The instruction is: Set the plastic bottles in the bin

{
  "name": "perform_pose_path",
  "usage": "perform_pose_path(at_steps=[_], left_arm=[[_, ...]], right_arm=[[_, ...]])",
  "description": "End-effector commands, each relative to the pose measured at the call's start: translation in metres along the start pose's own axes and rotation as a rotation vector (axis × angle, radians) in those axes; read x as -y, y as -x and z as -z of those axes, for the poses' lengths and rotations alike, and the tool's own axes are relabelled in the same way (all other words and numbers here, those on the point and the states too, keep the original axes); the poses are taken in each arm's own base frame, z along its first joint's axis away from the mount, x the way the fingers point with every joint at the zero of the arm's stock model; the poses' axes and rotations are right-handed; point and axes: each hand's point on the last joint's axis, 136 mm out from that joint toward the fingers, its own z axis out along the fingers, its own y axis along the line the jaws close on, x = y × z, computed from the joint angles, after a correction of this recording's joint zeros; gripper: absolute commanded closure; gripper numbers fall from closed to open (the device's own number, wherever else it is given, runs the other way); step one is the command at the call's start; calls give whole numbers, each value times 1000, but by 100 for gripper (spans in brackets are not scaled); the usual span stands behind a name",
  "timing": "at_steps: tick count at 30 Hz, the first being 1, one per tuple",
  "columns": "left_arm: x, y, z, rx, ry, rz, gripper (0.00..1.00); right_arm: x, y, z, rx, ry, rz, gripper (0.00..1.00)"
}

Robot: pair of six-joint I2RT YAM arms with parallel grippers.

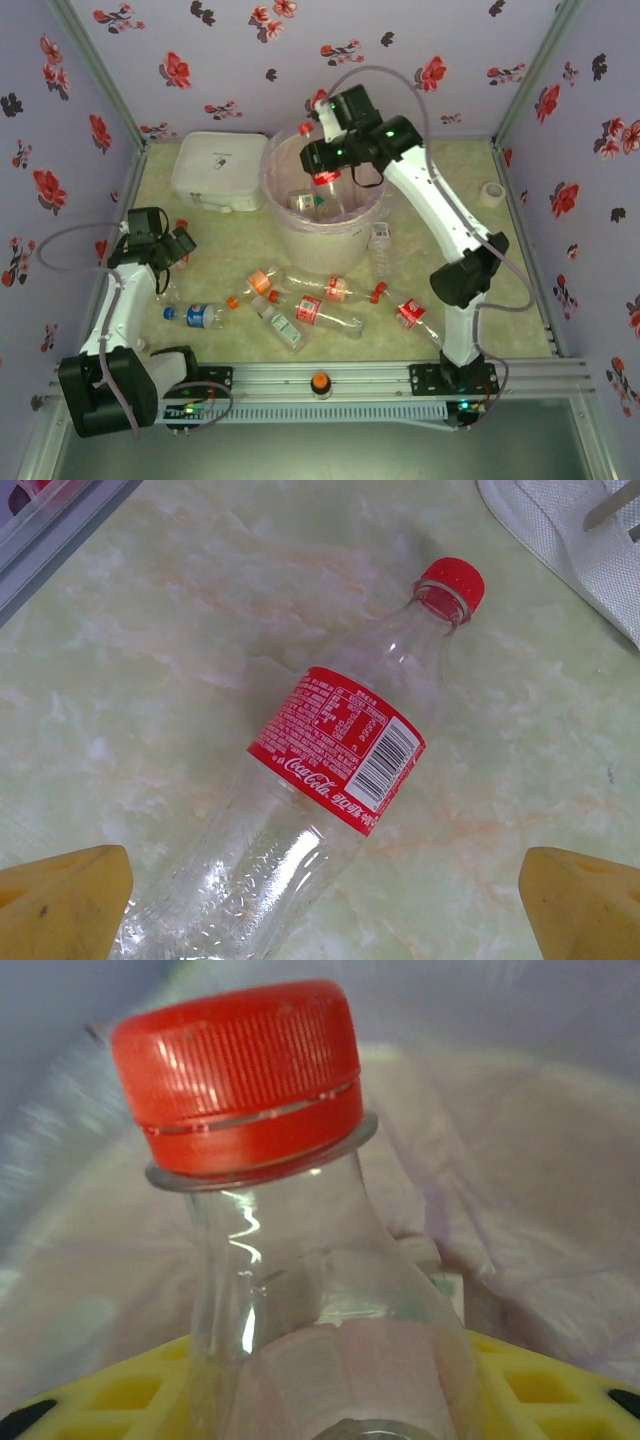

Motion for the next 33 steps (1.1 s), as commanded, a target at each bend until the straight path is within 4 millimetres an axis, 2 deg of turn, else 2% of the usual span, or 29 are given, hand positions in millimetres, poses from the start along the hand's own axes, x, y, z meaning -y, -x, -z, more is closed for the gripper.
perform_pose_path(at_steps=[1,7,11,16,20,26,33], left_arm=[[-6,7,-1,24,29,-14,0],[-7,11,1,19,36,-30,0],[-6,12,0,20,35,-31,0],[-8,12,-3,15,43,-32,0],[-8,13,-8,15,44,-17,0],[-10,20,-19,21,81,-35,0],[-9,28,-41,-22,120,-98,0]], right_arm=[[15,-25,-16,-106,-71,58,83],[23,-50,-54,-163,-66,51,73],[23,-58,-73,-135,-32,45,60],[24,-64,-80,-114,-22,23,39],[21,-54,-65,-75,-25,25,24],[18,-33,-22,-12,-60,58,2],[8,-12,37,89,-60,88,0]])
